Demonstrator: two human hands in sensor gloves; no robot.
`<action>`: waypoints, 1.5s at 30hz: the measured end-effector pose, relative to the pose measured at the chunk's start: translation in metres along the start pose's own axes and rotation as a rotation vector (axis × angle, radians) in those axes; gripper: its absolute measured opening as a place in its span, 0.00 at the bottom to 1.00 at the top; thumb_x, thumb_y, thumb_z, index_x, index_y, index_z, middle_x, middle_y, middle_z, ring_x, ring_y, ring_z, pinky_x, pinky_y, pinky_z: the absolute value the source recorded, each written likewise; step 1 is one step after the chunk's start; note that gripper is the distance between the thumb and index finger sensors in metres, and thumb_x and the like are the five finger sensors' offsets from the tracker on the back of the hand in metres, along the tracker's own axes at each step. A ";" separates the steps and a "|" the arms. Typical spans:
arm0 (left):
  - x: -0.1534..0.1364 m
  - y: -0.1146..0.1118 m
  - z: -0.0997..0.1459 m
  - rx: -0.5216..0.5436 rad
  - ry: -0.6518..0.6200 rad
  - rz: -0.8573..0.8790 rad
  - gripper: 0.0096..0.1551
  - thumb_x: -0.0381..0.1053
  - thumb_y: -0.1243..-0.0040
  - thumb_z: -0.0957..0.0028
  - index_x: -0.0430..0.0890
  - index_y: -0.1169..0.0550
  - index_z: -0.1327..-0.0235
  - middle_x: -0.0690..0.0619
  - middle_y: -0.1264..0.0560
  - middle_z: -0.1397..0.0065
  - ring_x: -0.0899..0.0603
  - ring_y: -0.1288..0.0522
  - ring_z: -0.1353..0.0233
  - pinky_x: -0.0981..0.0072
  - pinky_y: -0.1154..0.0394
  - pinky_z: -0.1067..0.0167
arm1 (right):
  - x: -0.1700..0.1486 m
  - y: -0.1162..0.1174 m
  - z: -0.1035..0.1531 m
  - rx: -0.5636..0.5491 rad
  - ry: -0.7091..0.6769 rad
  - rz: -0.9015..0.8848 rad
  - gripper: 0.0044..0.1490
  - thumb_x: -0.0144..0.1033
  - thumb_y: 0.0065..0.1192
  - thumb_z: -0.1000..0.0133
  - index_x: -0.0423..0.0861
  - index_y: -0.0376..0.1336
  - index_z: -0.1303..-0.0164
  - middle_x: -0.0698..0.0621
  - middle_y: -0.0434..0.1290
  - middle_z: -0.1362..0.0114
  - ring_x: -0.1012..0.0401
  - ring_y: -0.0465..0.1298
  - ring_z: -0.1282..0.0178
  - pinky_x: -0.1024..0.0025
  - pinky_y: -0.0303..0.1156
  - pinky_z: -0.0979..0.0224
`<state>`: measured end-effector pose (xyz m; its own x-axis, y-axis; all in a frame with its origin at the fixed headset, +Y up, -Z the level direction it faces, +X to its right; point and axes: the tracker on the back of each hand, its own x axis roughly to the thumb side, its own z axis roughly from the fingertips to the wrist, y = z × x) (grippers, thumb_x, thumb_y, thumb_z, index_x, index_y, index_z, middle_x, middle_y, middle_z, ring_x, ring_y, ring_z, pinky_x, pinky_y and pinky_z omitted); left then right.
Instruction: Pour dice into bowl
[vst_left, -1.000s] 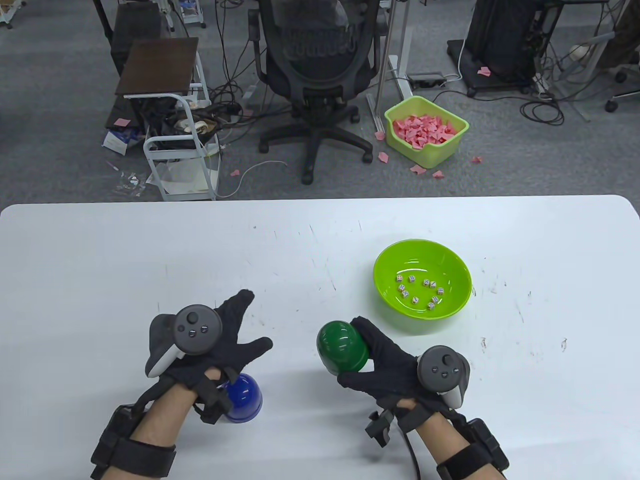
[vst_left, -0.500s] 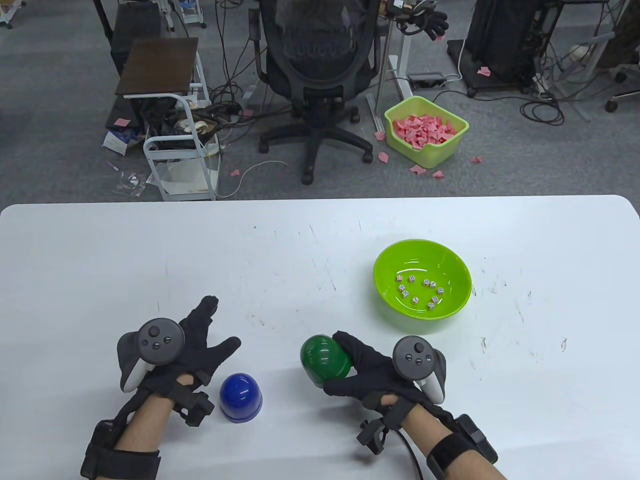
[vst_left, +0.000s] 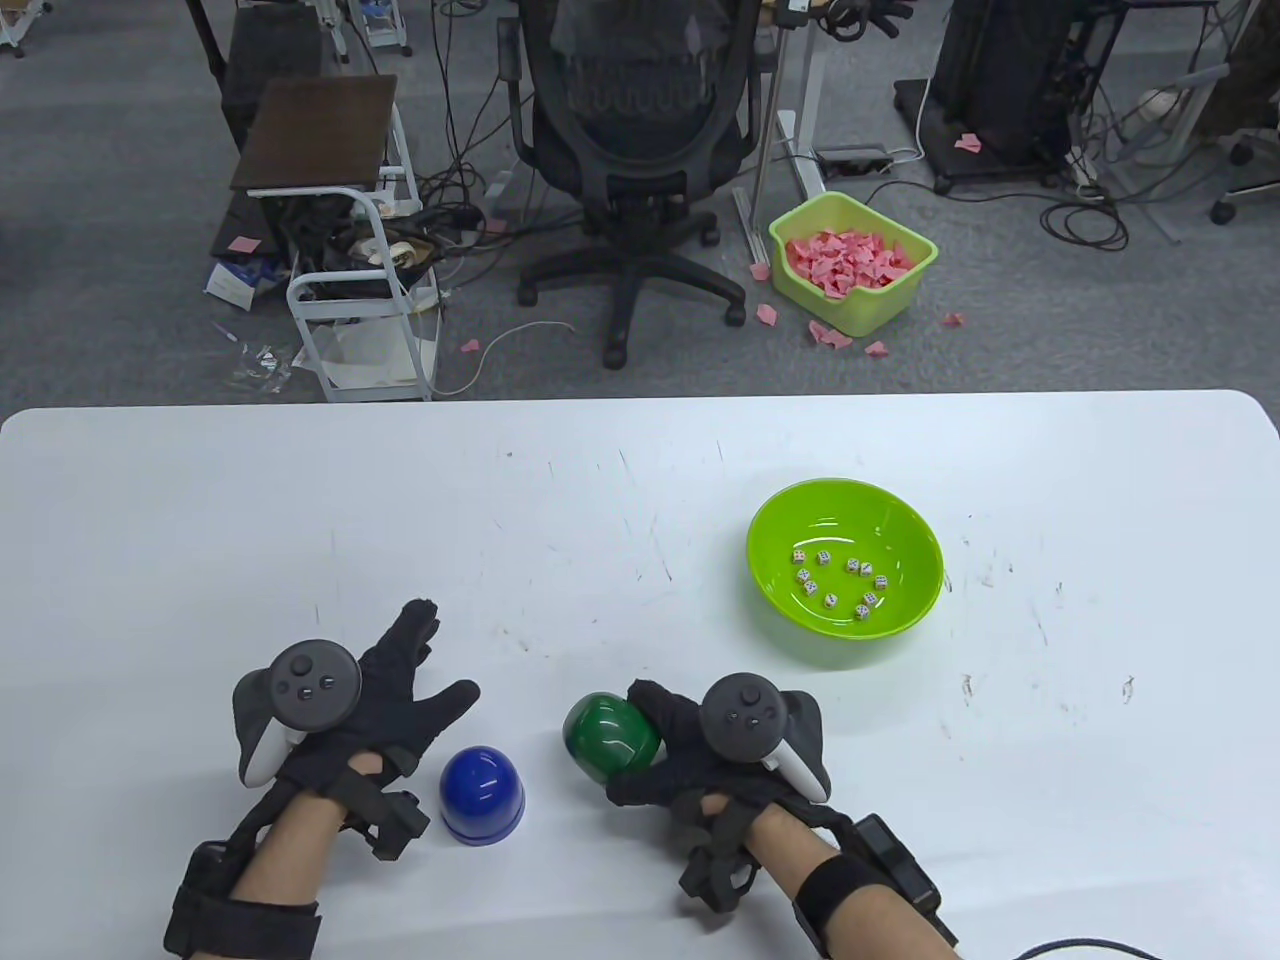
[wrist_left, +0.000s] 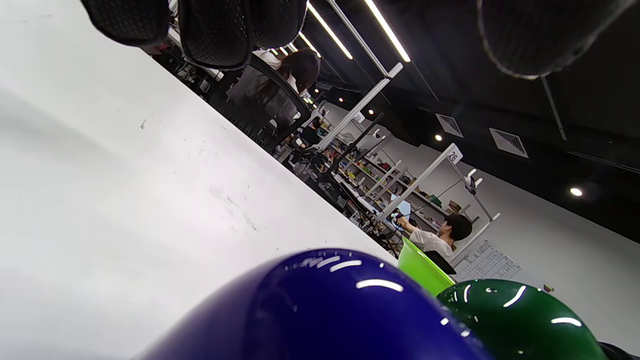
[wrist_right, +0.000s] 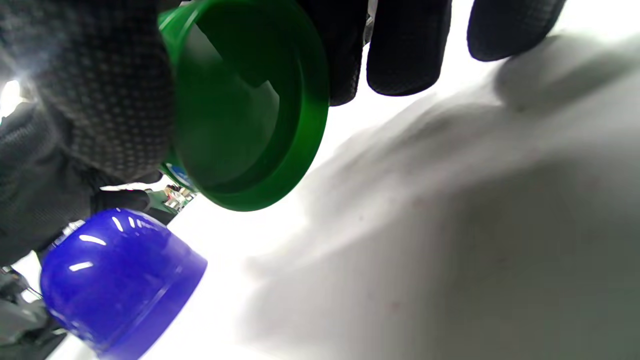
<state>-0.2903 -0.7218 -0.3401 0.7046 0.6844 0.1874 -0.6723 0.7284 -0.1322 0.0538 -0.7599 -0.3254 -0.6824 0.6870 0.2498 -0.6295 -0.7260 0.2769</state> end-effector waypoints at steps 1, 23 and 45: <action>0.000 0.000 0.000 -0.004 0.002 -0.001 0.60 0.75 0.40 0.57 0.50 0.52 0.21 0.41 0.43 0.17 0.32 0.36 0.21 0.32 0.36 0.27 | 0.000 0.001 0.000 -0.002 0.001 0.022 0.64 0.53 0.82 0.57 0.37 0.53 0.19 0.37 0.67 0.18 0.35 0.67 0.30 0.25 0.59 0.28; -0.001 0.003 0.001 -0.037 0.013 0.020 0.61 0.74 0.40 0.57 0.50 0.54 0.21 0.42 0.46 0.16 0.31 0.38 0.19 0.31 0.38 0.26 | -0.003 -0.001 0.004 0.089 0.041 0.230 0.67 0.52 0.83 0.59 0.33 0.51 0.19 0.34 0.66 0.19 0.36 0.67 0.29 0.23 0.59 0.30; -0.004 0.006 0.002 -0.061 0.030 0.022 0.62 0.75 0.40 0.57 0.50 0.55 0.21 0.41 0.47 0.16 0.31 0.40 0.19 0.31 0.40 0.25 | -0.012 0.007 0.004 0.153 0.117 0.411 0.65 0.53 0.81 0.57 0.36 0.51 0.19 0.26 0.48 0.14 0.24 0.47 0.22 0.16 0.48 0.30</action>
<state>-0.2972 -0.7203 -0.3395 0.6970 0.7001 0.1550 -0.6732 0.7133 -0.1947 0.0594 -0.7729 -0.3231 -0.9070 0.3285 0.2635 -0.2418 -0.9186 0.3127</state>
